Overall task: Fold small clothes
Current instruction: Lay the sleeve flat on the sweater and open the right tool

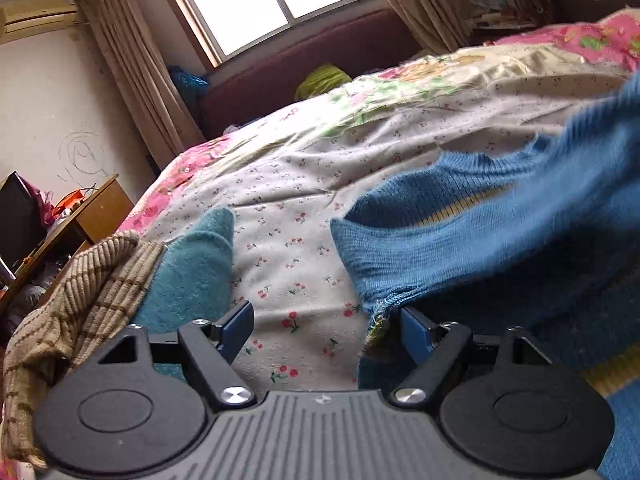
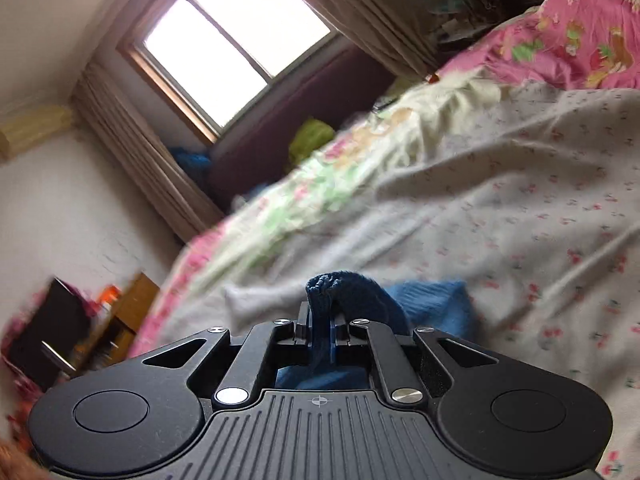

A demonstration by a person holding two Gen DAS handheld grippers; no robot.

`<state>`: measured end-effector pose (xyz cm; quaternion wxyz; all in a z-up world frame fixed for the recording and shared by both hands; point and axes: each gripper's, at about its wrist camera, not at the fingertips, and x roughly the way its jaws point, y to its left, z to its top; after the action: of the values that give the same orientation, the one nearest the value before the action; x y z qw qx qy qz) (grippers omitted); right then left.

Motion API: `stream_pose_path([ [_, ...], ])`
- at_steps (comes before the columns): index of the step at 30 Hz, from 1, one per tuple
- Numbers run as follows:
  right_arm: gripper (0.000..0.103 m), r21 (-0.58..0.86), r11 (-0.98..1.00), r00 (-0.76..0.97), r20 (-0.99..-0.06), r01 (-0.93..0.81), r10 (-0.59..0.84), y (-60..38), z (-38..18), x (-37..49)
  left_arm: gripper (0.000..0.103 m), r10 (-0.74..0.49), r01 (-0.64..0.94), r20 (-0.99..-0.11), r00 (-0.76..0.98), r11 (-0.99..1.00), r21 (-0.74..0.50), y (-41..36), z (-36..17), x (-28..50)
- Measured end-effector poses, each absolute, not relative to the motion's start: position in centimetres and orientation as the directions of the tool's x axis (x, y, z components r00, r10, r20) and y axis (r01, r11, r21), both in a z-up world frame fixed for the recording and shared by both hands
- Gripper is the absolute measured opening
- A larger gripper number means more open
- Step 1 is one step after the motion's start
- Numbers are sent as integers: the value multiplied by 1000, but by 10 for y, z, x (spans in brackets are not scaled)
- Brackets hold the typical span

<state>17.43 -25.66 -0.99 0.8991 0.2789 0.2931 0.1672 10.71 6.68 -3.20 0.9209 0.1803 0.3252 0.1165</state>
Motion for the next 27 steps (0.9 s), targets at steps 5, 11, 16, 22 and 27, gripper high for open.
stream_pose_path([
  [5, 9, 542, 840, 638, -650, 9, 413, -254, -79, 184, 89, 310, -33, -611, 728, 907, 421, 62, -44, 107],
  [11, 13, 567, 823, 665, -609, -15, 432, -259, -64, 188, 89, 262, 4, -606, 751, 916, 400, 57, -30, 99],
  [16, 21, 585, 811, 680, -587, -20, 440, -272, -50, 184, 89, 190, 21, -563, 805, 938, 347, 45, -8, 101],
  [22, 23, 582, 813, 717, -559, -19, 417, -282, -41, 189, 91, 148, 57, -592, 792, 948, 313, 31, -23, 121],
  [27, 23, 532, 846, 662, -623, -32, 417, -266, -55, 219, 91, 137, 63, -653, 745, 960, 273, 32, -48, 122],
])
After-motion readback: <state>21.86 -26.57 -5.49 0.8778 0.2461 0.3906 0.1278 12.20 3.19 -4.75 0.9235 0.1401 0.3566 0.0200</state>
